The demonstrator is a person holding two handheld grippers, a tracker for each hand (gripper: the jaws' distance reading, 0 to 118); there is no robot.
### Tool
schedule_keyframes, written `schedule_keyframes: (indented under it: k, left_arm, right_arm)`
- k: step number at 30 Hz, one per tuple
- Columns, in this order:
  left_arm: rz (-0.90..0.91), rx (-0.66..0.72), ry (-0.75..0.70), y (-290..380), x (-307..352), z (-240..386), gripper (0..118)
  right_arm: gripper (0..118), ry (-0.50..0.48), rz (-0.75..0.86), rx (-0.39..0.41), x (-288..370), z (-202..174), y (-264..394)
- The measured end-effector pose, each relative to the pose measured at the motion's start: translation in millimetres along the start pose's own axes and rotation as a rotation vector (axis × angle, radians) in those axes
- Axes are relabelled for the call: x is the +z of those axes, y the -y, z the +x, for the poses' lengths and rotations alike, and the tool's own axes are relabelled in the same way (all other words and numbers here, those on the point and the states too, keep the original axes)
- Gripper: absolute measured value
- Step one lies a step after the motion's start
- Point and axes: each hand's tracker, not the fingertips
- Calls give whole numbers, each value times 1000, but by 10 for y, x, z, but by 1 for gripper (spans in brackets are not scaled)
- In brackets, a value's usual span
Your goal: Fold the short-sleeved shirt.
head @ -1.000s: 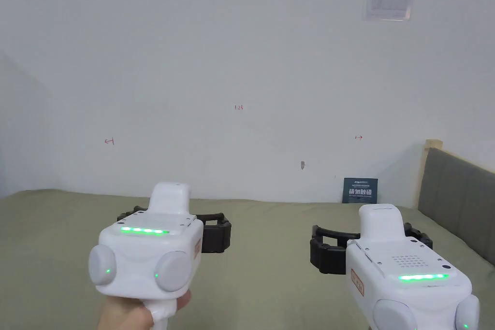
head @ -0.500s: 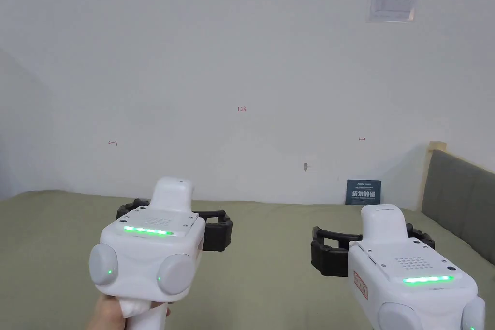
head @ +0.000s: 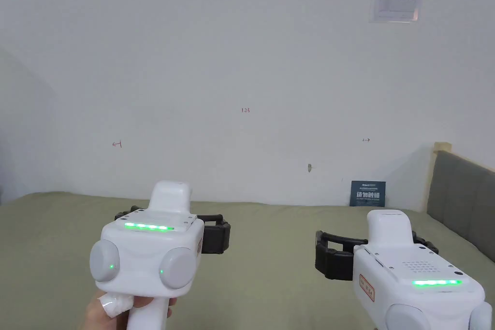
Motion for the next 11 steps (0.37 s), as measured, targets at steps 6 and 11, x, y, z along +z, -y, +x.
schedule_keyframes:
  k: [6,11]
  left_arm:
    - [59,20,-13,-4,58,5,118]
    - [11,-40,-148,-36,66,115,118]
  right_arm:
    - [118,5,-8,-9,-8,26,-4]
    - [118,6,-2,-11,-5,39,-47]
